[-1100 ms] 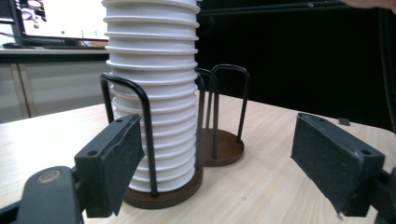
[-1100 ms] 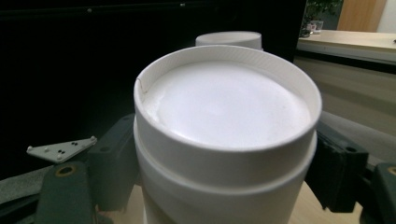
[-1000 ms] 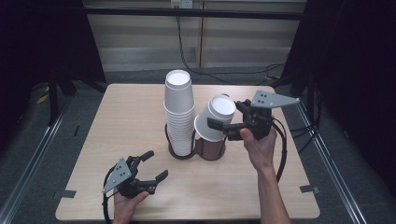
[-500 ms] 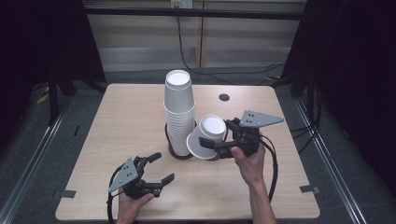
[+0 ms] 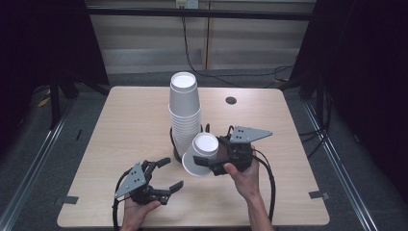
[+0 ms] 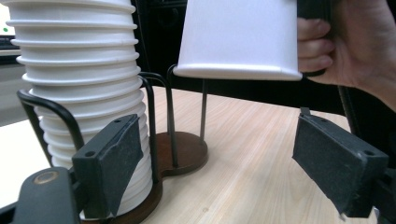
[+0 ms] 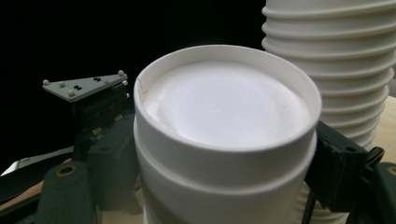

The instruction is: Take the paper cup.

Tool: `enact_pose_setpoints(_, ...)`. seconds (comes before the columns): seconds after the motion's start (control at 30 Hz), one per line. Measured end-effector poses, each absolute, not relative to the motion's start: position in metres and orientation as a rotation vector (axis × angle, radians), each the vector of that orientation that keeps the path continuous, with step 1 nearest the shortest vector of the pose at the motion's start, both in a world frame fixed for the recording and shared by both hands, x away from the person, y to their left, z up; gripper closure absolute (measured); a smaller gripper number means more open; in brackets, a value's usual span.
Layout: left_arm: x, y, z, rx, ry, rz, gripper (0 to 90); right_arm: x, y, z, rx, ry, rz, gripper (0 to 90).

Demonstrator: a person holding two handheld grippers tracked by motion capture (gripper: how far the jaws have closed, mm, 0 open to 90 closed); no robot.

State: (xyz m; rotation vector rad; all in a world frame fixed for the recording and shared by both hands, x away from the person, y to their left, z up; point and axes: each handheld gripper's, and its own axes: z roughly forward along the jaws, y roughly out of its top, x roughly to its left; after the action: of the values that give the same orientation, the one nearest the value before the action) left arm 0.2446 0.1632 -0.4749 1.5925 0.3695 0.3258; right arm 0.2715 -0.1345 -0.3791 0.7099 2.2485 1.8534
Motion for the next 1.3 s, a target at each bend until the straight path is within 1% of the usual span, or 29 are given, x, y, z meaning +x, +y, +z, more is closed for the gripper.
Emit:
enact_pose_setpoints(0.2,0.245,0.16,-0.473,1.609,0.343,0.309,15.4,0.27,-0.131,-0.391,0.719,2.261,1.876,21.8)
enact_pose_setpoints(0.5,0.245,0.159,-0.47,1.593,0.314,0.282,15.4,0.27,-0.121,-0.401,0.706,2.3,1.867,21.8)
enact_pose_setpoints(0.77,0.245,0.158,-0.471,1.599,0.289,0.258,15.3,0.268,-0.114,-0.411,0.709,2.315,1.887,21.9)
enact_pose_setpoints(0.93,0.248,0.154,-0.473,1.597,0.301,0.218,15.3,0.267,-0.11,-0.417,0.696,2.325,1.915,21.9)
enact_pose_setpoints(1.03,0.249,0.152,-0.472,1.615,0.29,0.219,15.3,0.268,-0.11,-0.418,0.684,2.325,1.935,21.9)
enact_pose_setpoints(1.17,0.252,0.147,-0.471,1.628,0.282,0.192,11.5,0.267,-0.107,-0.417,0.667,2.321,1.951,21.9)
enact_pose_setpoints(1.3,0.255,0.141,-0.472,1.653,0.272,0.184,10.0,0.266,-0.103,-0.418,0.664,2.34,1.938,22.0)
